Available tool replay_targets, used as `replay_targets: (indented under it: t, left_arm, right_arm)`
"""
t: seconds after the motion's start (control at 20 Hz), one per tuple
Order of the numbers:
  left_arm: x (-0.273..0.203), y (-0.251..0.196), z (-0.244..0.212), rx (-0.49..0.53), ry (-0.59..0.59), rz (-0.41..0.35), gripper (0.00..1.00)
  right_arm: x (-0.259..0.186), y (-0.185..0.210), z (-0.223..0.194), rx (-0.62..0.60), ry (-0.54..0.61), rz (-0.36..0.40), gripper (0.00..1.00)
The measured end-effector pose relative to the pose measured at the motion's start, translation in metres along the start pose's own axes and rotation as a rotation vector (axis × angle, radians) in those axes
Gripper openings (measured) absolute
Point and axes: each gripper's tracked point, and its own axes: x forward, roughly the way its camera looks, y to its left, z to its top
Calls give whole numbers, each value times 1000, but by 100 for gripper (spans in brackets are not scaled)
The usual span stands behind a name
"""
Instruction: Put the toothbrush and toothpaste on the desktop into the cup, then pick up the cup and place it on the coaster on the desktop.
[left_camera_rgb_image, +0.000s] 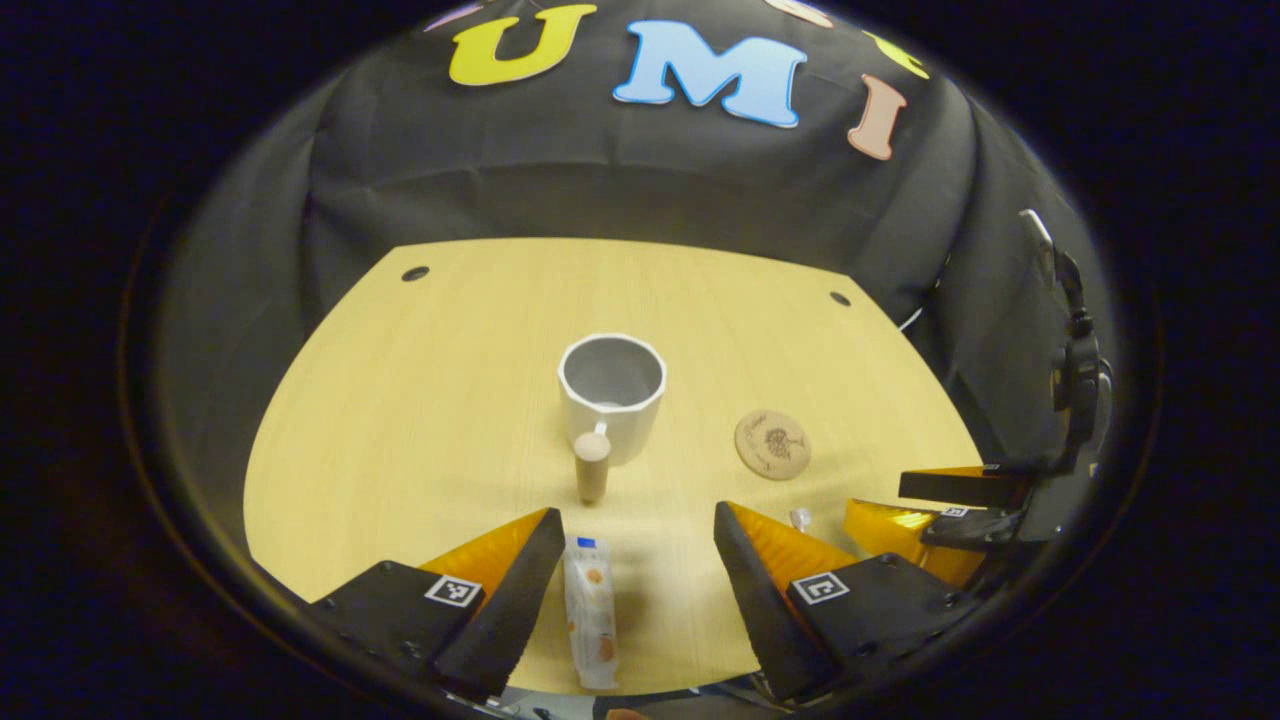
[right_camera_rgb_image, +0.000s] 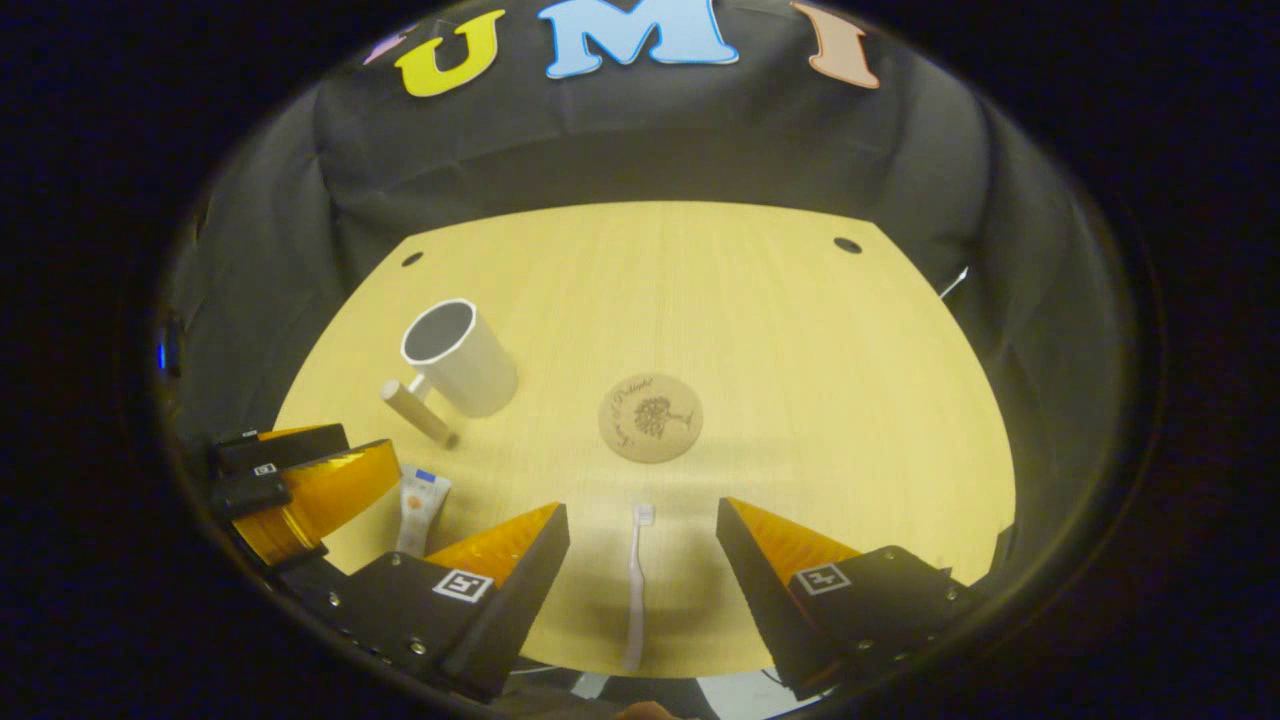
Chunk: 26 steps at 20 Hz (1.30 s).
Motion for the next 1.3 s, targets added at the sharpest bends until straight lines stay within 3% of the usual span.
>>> replay_targets:
  t: [0.3, 0.35, 0.4, 0.7, 0.9, 0.95, 1.0, 1.05, 1.15, 1.25, 1.3]
  left_arm:
    - [23, 10, -56, -35, 251, 14, 95]
    - [26, 14, -63, -39, 288, 22, 100]
    - [31, 18, -71, -38, 315, 33, 96]
    - [45, 33, -102, -32, 446, 49, 100]
    - [52, 38, -109, -28, 484, 56, 96]
    - [52, 40, -106, -14, 483, 58, 100]
    - [52, 39, -107, -5, 481, 59, 96]
    - [53, 38, -107, -2, 482, 64, 92]
    - [54, 38, -107, 10, 478, 74, 80]
    - [54, 39, -109, 22, 476, 82, 69]
    - [56, 38, -110, 23, 475, 82, 64]
  right_arm:
    - [-8, 6, -1, 30, 185, 9, 94]
    - [-9, 5, -2, 33, 215, 11, 94]
    - [-8, 4, -11, 38, 240, 9, 94]
    - [11, 7, -38, 49, 354, 5, 93]
    - [18, 11, -47, 59, 397, 7, 90]
    - [19, 12, -52, 60, 412, 10, 86]
    - [19, 11, -54, 60, 421, 3, 86]
    - [20, 9, -57, 55, 431, -9, 71]
    - [24, 6, -54, 51, 415, -24, 67]
    - [23, 4, -53, 53, 416, -26, 52]
    - [23, 3, -53, 50, 416, -25, 51]
